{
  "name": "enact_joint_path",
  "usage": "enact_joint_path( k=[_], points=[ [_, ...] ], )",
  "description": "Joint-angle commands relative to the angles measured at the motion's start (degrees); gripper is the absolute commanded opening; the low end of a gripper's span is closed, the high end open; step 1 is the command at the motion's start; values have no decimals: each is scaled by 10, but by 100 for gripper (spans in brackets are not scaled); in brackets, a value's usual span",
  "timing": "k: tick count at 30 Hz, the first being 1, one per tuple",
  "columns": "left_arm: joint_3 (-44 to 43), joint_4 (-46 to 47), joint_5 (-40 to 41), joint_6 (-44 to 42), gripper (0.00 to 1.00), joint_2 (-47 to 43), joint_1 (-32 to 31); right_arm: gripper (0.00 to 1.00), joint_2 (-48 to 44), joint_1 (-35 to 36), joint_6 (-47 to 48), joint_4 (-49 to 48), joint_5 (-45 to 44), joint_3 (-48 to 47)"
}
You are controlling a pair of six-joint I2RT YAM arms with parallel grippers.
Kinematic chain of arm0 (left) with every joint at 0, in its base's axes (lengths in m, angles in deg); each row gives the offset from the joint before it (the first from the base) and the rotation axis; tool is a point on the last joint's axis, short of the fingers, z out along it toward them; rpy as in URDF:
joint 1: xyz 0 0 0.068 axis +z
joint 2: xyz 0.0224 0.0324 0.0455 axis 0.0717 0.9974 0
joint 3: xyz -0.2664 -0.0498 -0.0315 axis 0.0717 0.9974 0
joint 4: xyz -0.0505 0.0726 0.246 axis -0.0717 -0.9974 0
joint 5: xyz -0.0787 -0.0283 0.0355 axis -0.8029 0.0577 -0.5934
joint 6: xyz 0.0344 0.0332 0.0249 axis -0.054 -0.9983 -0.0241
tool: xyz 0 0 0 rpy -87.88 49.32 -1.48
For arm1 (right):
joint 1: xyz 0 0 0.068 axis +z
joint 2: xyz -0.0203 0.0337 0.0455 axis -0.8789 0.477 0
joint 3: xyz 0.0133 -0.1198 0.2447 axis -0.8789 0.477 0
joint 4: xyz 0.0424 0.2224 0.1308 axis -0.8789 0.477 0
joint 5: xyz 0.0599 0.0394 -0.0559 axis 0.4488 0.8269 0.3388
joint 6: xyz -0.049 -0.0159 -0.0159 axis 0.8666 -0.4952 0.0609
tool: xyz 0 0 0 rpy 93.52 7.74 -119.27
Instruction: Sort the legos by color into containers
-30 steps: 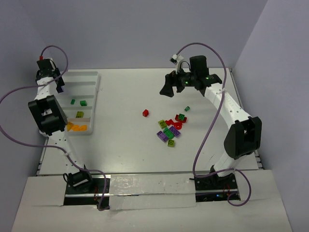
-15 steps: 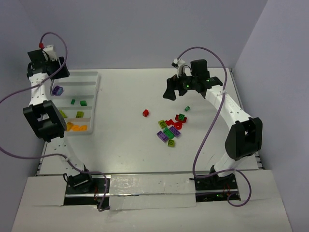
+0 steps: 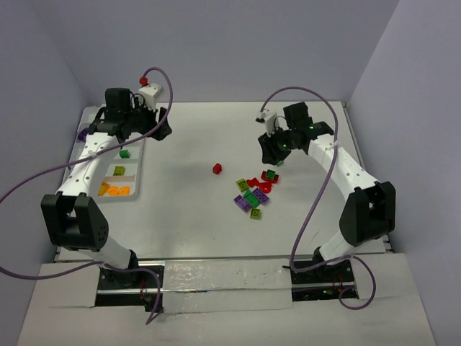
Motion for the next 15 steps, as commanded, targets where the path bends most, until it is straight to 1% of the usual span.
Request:
enact_joint_path(
  k=[1,4,6,8,11,15],
  points=[
    [13,1,14,19,72,-3,11,48,-34,36,19,66,-67,56],
    [16,-2,11,17,72,-8,11,47,-49,58,10,69,-84,89],
    [19,-16,-23,12,72,-8,10,47,-54,81,0,61,-102,110],
    [32,-27,-54,4,71,-10,1,47,-44,91,-9,62,-109,112],
    [62,-24,-46,-6,71,-21,-19,47,-25,97,-23,71,-119,112],
    [69,-16,-35,-4,71,-19,-23,48,-6,107,-38,72,-136,125]
  ],
)
